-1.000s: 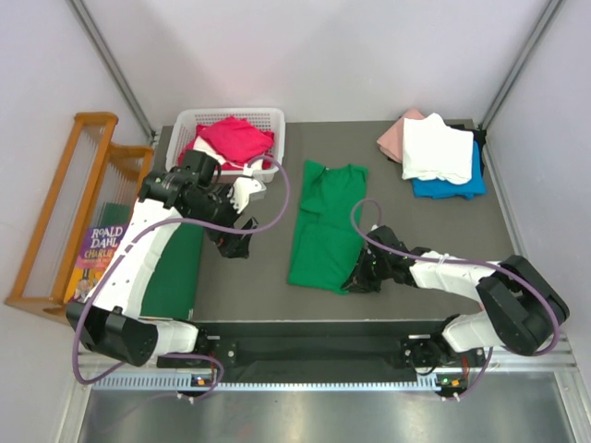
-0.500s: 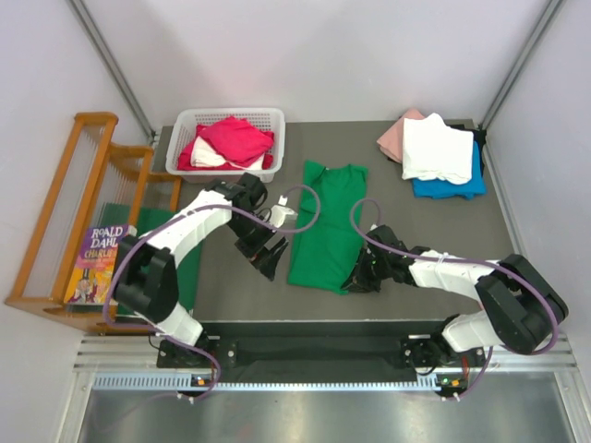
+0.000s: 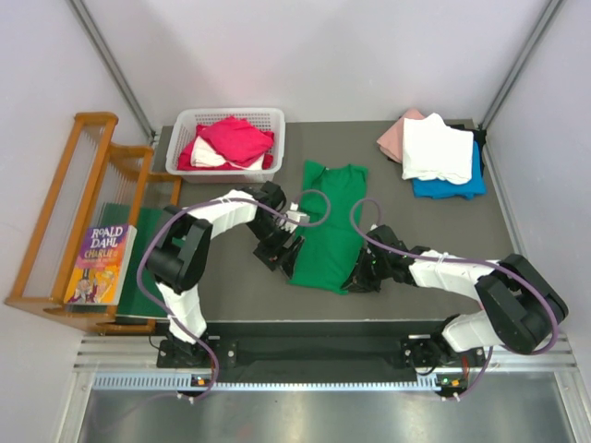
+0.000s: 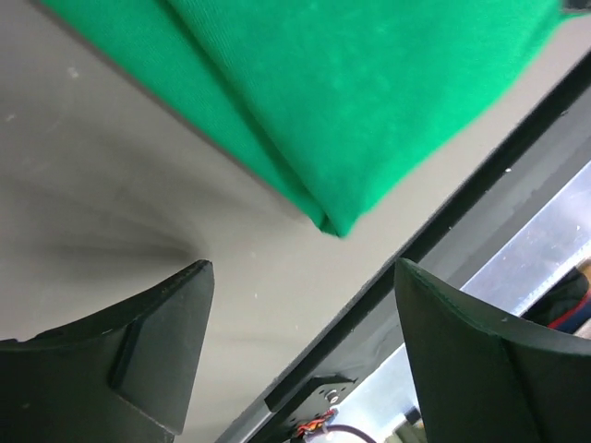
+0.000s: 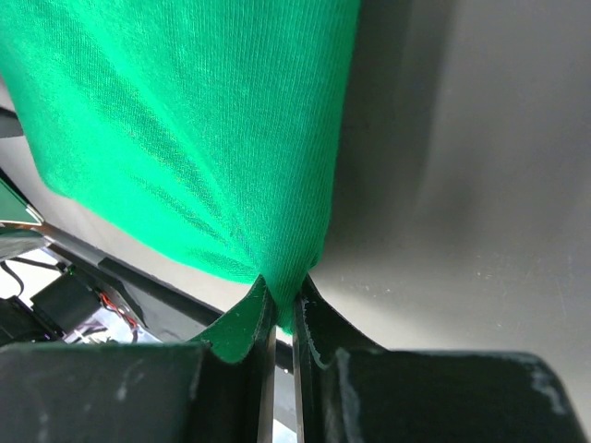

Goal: Fold and stack the t-shirts
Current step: Fold the tshirt

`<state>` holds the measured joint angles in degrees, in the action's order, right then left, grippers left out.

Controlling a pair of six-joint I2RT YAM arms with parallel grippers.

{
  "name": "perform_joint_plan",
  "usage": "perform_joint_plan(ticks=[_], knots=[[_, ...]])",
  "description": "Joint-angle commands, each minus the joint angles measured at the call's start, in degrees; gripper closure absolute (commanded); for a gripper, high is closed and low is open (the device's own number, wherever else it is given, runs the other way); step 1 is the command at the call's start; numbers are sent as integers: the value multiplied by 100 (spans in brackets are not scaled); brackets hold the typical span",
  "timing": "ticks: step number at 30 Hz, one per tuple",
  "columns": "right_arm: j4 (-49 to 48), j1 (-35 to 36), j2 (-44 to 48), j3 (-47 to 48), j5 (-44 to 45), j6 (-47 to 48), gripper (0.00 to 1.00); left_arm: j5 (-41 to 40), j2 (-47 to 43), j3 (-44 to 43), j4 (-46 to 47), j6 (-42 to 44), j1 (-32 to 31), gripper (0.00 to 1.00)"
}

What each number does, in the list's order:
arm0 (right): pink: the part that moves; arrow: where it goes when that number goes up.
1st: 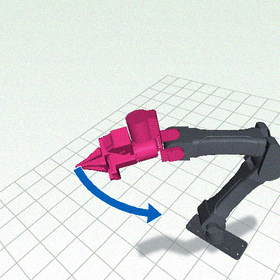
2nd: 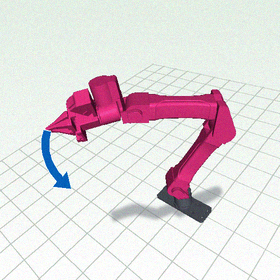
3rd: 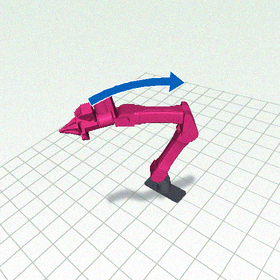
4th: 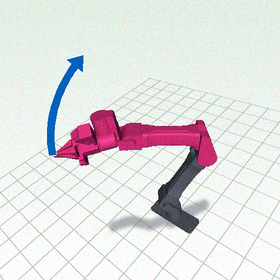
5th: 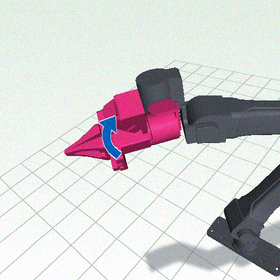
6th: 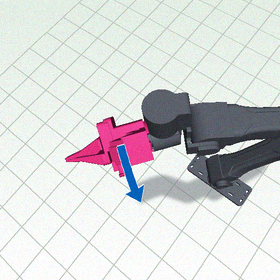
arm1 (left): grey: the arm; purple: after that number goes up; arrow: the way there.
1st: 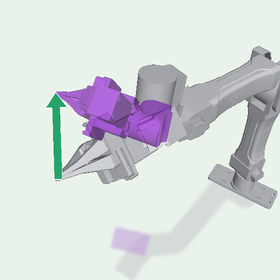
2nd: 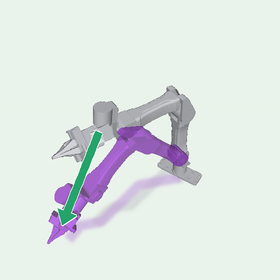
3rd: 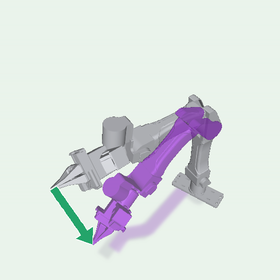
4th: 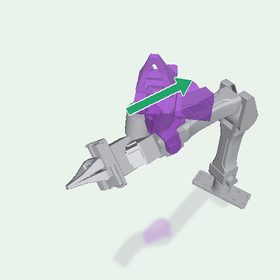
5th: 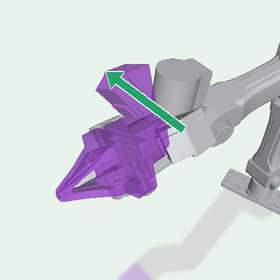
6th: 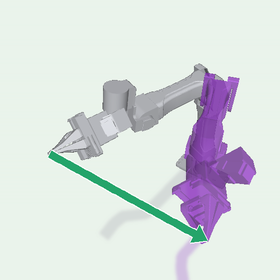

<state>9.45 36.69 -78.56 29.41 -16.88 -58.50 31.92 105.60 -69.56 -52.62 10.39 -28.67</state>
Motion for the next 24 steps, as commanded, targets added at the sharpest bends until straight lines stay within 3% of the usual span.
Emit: perform_joint_plan(ticks=[1,17,24], knots=[[145,-56,-98,118,45,111,98,60,346,-66,120,-204,-148,17],[-40,-206,-177,-14,-87,137,99,-90,1076,-181,428,-363,-658,18],[-128,-259,-256,-40,-140,155,100,-63,1173,-216,393,-336,-711,34]])
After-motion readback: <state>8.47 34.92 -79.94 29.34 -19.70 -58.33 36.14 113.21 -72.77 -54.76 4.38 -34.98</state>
